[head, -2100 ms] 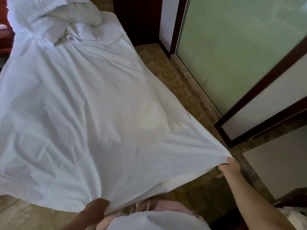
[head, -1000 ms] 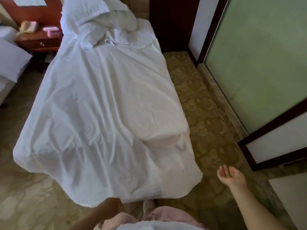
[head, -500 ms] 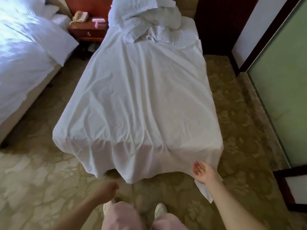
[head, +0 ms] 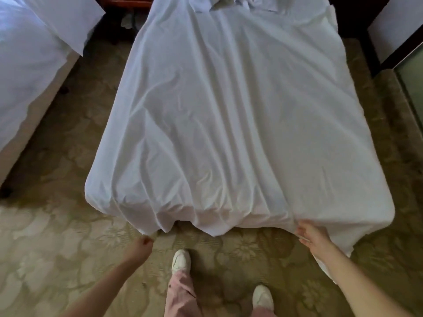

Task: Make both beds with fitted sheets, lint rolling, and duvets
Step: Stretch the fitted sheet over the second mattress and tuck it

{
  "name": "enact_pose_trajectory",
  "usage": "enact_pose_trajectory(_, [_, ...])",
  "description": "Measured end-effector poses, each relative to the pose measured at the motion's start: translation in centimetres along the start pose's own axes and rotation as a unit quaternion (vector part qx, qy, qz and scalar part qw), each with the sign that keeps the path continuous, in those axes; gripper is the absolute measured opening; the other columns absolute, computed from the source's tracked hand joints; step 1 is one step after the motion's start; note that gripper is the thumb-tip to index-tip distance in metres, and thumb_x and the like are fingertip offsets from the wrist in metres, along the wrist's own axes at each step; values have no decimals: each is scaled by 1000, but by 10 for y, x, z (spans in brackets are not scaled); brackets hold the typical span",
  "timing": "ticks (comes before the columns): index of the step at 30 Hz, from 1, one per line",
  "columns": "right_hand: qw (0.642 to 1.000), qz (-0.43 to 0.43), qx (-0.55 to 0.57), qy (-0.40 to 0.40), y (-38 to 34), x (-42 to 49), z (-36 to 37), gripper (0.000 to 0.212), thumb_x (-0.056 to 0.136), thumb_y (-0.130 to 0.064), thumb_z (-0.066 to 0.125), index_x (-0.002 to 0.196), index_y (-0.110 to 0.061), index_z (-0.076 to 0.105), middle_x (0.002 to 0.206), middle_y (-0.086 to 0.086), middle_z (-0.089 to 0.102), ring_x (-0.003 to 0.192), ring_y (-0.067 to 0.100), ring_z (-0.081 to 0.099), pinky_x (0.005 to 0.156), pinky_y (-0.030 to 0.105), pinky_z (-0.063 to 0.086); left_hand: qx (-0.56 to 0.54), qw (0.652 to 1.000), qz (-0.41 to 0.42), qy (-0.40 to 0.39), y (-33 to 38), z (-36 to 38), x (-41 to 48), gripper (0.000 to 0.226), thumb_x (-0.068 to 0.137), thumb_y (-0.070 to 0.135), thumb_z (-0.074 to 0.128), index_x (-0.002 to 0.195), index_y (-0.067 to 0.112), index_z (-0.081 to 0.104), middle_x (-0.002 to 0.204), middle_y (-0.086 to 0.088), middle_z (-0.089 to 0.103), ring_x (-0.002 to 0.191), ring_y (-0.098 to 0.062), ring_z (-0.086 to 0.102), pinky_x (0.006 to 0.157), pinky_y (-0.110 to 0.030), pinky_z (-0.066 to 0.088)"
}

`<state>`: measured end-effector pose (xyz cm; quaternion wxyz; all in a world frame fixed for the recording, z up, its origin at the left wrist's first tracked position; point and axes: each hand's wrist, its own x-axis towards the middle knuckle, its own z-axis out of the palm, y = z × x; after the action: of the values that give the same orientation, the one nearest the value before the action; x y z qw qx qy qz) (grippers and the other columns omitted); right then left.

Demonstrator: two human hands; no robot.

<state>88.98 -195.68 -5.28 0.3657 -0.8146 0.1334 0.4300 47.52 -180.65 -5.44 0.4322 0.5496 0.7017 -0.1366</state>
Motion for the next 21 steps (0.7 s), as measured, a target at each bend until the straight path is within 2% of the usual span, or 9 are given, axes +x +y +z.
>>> enact_pose_trajectory(2, [997, -35, -56, 30, -5, 19, 29, 30, 92, -8, 55, 122, -6, 54, 94, 11, 59, 84, 25, 56, 62, 30, 42, -36, 999, -13, 10, 1, -8, 36, 13, 91, 14, 52, 85, 8, 62, 83, -9, 64, 79, -26, 61, 73, -35, 48])
enact_pose_trajectory(4, [984, -83, -134, 84, -10, 35, 56, 44, 92, -13, 58, 134, -5, 47, 122, 20, 54, 107, 36, 54, 77, 36, 45, -99, 995, -23, 15, 9, -11, 70, 18, 92, 19, 54, 85, 3, 60, 72, -8, 55, 67, -20, 52, 59, -32, 41])
enact_pose_trajectory(6, [959, -117, -221, 129, -11, 52, 77, 50, 91, -17, 60, 136, -2, 44, 134, 26, 45, 118, 42, 48, 91, 41, 43, -170, 984, -41, 15, 16, -3, 107, 20, 92, 22, 58, 89, 2, 57, 73, -8, 51, 66, -18, 47, 56, -29, 35])
enact_pose_trajectory(9, [937, -142, -289, 136, 1, 79, 98, 42, 88, -20, 63, 122, 4, 57, 127, 28, 53, 116, 41, 50, 93, 43, 42, -251, 965, -64, 30, 23, 16, 150, 27, 88, 26, 66, 93, 2, 56, 86, -12, 57, 76, -23, 53, 66, -32, 43])
enact_pose_trajectory(12, [907, -197, -342, 145, 14, 90, 108, 42, 86, -34, 60, 98, 4, 69, 113, 28, 59, 115, 40, 48, 93, 42, 41, -238, 967, -44, 85, 18, 28, 179, 33, 80, 33, 74, 86, 1, 65, 89, -14, 68, 91, -32, 64, 83, -37, 49])
enact_pose_trajectory(15, [917, -203, -267, 217, 15, 97, 107, 39, 84, -15, 67, 106, 16, 58, 117, 36, 51, 114, 47, 48, 95, 48, 38, -211, 972, 4, 102, 12, 30, 182, 30, 84, 24, 70, 60, 9, 60, 60, -7, 67, 71, -26, 66, 66, -30, 44])
enact_pose_trajectory(17, [921, -186, -264, 217, 11, 100, 102, 26, 87, -8, 63, 104, 8, 52, 112, 34, 53, 107, 46, 53, 86, 46, 41, -202, 971, 23, 128, 6, 27, 178, 36, 85, 16, 68, 53, 10, 53, 54, -6, 64, 65, -24, 63, 62, -29, 40])
enact_pose_trajectory(19, [910, -211, -310, 178, 8, 102, 92, 10, 93, -12, 55, 87, -4, 52, 100, 27, 60, 95, 41, 57, 74, 40, 42, -170, 976, 40, 132, 1, 20, 173, 34, 85, 14, 67, 55, 11, 51, 61, -11, 65, 71, -27, 63, 67, -32, 40])
enact_pose_trajectory(21, [888, -235, -366, 153, 7, 104, 76, 21, 95, -14, 51, 74, -14, 49, 87, 19, 61, 85, 35, 57, 67, 37, 41, -137, 979, 63, 140, -7, 12, 168, 34, 86, 12, 66, 57, 14, 48, 65, -13, 64, 71, -28, 61, 69, -33, 40])
